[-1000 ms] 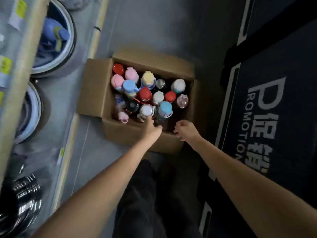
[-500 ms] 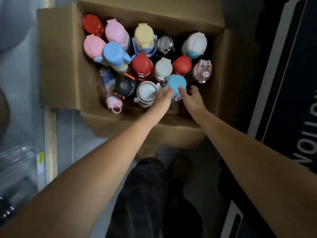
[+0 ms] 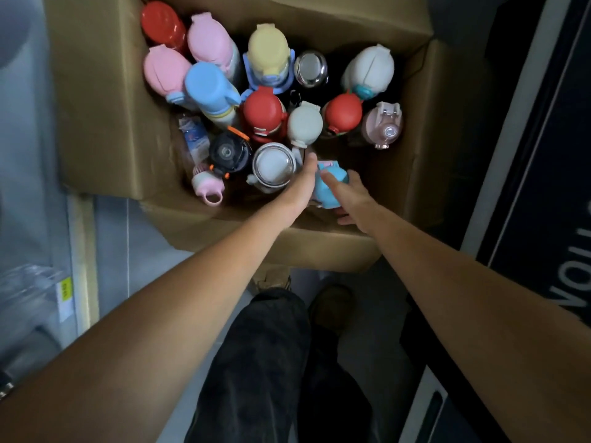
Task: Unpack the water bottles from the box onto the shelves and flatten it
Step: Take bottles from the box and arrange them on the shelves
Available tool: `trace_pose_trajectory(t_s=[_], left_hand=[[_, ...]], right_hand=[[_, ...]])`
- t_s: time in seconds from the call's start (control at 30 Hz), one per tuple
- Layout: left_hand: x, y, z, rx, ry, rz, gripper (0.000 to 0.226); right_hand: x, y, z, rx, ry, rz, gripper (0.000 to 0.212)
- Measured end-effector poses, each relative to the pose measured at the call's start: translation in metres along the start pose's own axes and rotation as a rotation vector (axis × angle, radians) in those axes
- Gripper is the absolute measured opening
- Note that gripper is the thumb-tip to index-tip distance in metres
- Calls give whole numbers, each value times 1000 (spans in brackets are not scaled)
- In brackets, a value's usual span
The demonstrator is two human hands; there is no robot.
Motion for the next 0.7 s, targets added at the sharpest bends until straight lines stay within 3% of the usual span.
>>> trace_pose_trajectory(t_s=[0.13, 0.3, 0.5, 0.6, 0.7], left_hand=[[1, 26, 5, -89, 3, 107, 62], [-4, 37, 15, -110, -44, 113, 60], [-47, 16, -6, -87, -37, 13, 48], [-79, -3, -12, -110, -72, -23, 31], [-118, -22, -14, -30, -157, -100, 33]], right_hand=[[8, -11, -14, 52, -21, 30, 78], [11, -8, -13, 42, -89, 174, 77], [-26, -16, 15, 61, -81, 245, 67], [-67, -14, 37, 37, -73, 305, 66], [-110, -16, 61, -6, -77, 337, 64]])
Point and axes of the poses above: each hand's wrist, its own x-axis towards the middle knuckle, its own z-axis out of the back of the hand, y = z × x, the point moved 7 cm from there along x, towards the middle knuckle, and after that the axes turned 5 degrees about -z, right-handed, at the moved point
